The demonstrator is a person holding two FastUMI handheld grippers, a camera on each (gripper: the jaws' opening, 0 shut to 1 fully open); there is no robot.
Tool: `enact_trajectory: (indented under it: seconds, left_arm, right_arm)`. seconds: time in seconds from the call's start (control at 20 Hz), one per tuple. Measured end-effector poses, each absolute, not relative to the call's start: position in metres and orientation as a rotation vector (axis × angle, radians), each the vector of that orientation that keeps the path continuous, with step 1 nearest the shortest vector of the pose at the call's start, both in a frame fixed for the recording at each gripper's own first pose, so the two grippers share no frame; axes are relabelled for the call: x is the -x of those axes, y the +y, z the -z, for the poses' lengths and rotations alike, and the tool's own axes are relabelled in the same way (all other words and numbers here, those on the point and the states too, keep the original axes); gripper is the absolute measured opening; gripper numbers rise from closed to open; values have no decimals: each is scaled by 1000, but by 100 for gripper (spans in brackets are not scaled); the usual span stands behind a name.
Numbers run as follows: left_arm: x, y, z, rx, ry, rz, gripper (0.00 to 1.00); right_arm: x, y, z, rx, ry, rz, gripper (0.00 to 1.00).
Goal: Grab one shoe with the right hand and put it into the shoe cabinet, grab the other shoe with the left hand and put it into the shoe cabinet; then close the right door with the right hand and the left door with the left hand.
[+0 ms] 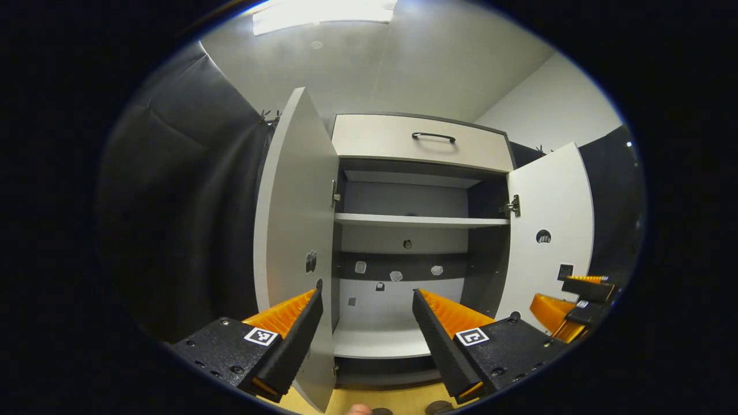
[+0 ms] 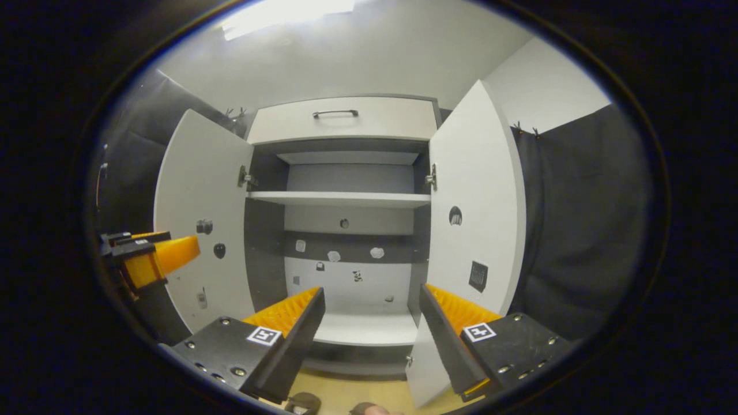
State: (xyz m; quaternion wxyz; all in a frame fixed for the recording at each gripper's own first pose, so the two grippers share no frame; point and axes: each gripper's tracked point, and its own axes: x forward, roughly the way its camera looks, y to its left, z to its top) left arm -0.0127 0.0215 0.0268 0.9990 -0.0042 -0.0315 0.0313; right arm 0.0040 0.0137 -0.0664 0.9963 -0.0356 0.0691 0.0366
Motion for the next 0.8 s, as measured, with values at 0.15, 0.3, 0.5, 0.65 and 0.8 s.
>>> enact_trajectory:
  seconds: [0.15,0.3,0.5,0.65,0.8]
  left_arm:
    - [16,21,-26,3,-64,-57,93]
    - [17,19,-22,7,-53,-44,93]
    - [18,25,-22,16,-52,-45,93]
    - [18,30,-23,13,-56,-58,93]
    - [19,37,-28,13,-66,-71,96]
  right_arm:
    - [3,14,101,89,185,-66,99]
    - [12,18,143,93,232,-80,99]
    - [23,13,212,103,316,-76,99]
    - [34,7,261,87,394,-69,99]
    - [49,1,314,87,477,-77,99]
